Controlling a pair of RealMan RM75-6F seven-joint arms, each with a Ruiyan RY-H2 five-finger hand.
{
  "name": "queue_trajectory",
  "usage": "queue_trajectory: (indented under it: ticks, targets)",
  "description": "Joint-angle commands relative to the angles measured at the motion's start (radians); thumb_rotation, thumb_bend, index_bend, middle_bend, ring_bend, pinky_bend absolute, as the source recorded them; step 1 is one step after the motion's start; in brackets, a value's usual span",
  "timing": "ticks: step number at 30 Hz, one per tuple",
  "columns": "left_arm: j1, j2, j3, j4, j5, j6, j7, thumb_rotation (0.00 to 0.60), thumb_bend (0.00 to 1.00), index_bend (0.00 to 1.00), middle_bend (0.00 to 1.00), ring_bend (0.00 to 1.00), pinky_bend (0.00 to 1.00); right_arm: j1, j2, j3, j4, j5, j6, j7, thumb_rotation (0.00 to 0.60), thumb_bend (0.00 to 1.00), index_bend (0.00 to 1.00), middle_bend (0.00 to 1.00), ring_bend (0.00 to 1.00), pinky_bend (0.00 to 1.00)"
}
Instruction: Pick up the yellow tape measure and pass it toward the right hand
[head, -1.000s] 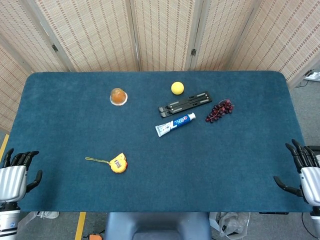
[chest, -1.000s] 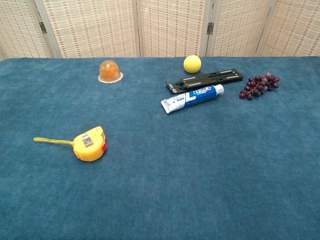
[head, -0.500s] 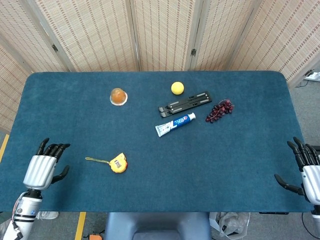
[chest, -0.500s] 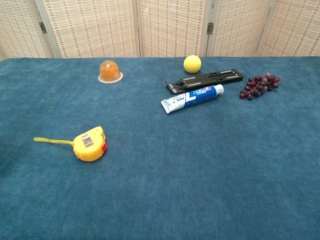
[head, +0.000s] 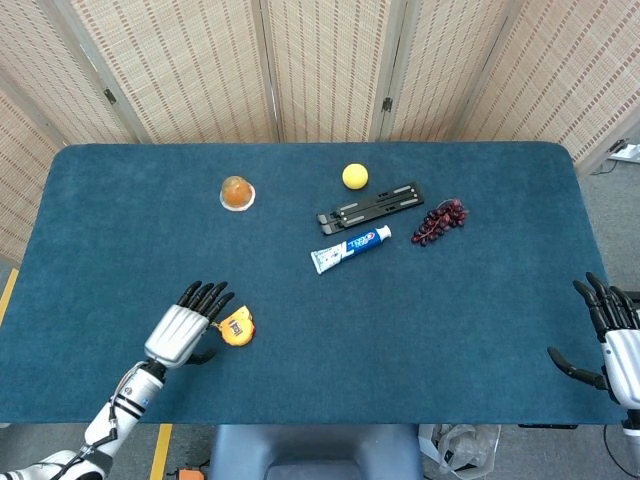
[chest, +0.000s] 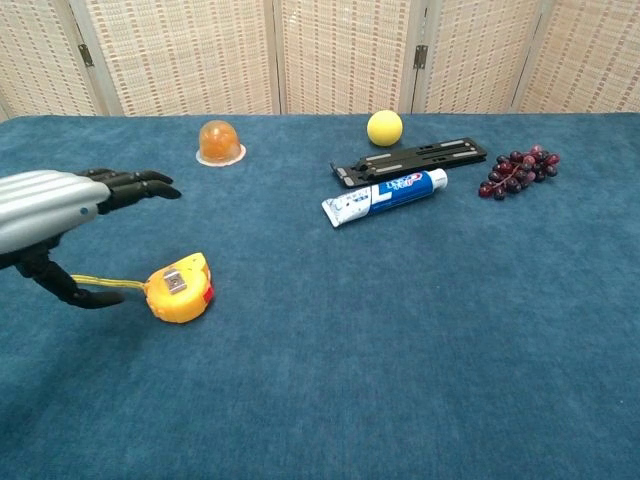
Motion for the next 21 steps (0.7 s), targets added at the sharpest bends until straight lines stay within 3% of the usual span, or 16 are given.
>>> queue_trajectory:
  ticks: [1, 14, 21]
  targets:
    - [-0.029, -0.043, -0.005, 0.026, -0.036, -0.030, 0.027, 0.600, 0.25, 0.00, 0.00, 0.01, 0.04, -0.001, -0.001, 0.002, -0.001, 0.000, -0.005, 0.000, 0.600, 0.28, 0.00, 0.02, 0.06, 0.00]
    - [-0.089, -0.168, -0.026, 0.104, -0.131, -0.052, 0.056, 0.600, 0.25, 0.00, 0.00, 0.00, 0.04, -0.006, 0.000, 0.015, 0.001, -0.002, -0.026, 0.008, 0.600, 0.28, 0.00, 0.02, 0.06, 0.00]
    - [-0.104, -0.194, -0.036, 0.165, -0.201, -0.055, 0.073, 0.600, 0.25, 0.00, 0.00, 0.00, 0.04, -0.009, -0.002, 0.020, 0.010, 0.000, -0.034, 0.021, 0.600, 0.28, 0.00, 0.02, 0.06, 0.00]
